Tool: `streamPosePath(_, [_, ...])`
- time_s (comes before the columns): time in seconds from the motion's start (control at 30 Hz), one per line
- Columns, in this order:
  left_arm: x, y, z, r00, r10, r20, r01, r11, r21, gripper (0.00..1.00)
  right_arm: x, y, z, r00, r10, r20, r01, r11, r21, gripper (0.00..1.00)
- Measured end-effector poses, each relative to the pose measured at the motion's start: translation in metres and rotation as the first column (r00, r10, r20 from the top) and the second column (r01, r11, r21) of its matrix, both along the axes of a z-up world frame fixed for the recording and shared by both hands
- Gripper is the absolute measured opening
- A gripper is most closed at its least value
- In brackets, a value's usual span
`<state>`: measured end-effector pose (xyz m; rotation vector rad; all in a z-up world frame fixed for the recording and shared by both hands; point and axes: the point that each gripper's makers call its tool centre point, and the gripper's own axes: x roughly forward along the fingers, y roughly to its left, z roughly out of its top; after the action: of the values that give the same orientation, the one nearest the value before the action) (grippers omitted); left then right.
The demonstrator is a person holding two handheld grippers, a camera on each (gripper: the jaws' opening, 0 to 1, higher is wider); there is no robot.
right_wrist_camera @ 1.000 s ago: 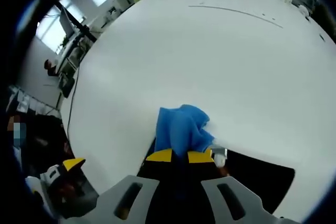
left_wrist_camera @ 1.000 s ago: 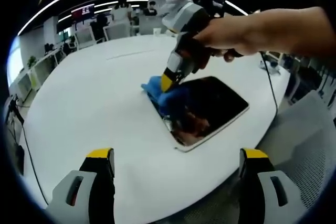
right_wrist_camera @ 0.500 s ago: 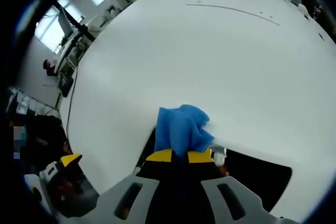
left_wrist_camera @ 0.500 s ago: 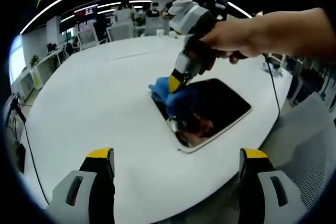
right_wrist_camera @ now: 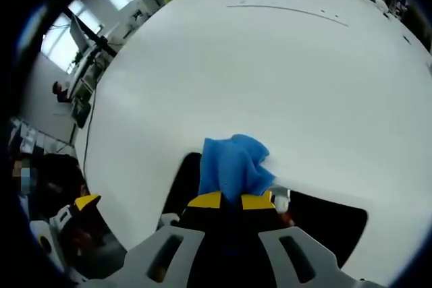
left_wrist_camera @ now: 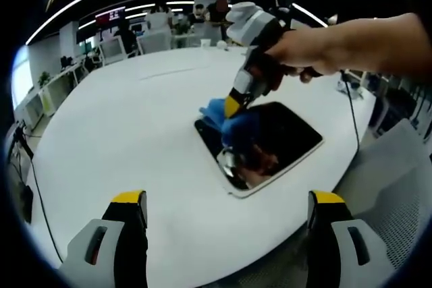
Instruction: Wipe the mirror surface with the cleaning cloth until all visible marks leave the cleaned area.
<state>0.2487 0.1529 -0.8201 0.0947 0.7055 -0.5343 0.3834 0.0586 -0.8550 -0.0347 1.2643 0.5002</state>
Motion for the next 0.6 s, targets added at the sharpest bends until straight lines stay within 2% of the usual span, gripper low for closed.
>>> streamPosePath(0.1, [0.0005, 0.001, -0.001, 1.0, 0.004, -0.001, -0.004, 1.0, 0.0, 1.0, 0.0021, -0.0059, -0.0001, 1.0, -0.018, 0.005, 0.018, 1.0, -0.01, 0.02])
streamPosePath(0.6, [-0.0014, -0.0002, -0.0024, 1.0, -0.006, -0.01, 0.006, 1.0, 0.005, 0.99, 0.0021, -0.005, -0.0002, 0.999, -0.036, -0.004, 0.036, 0.999, 0.003, 0.02])
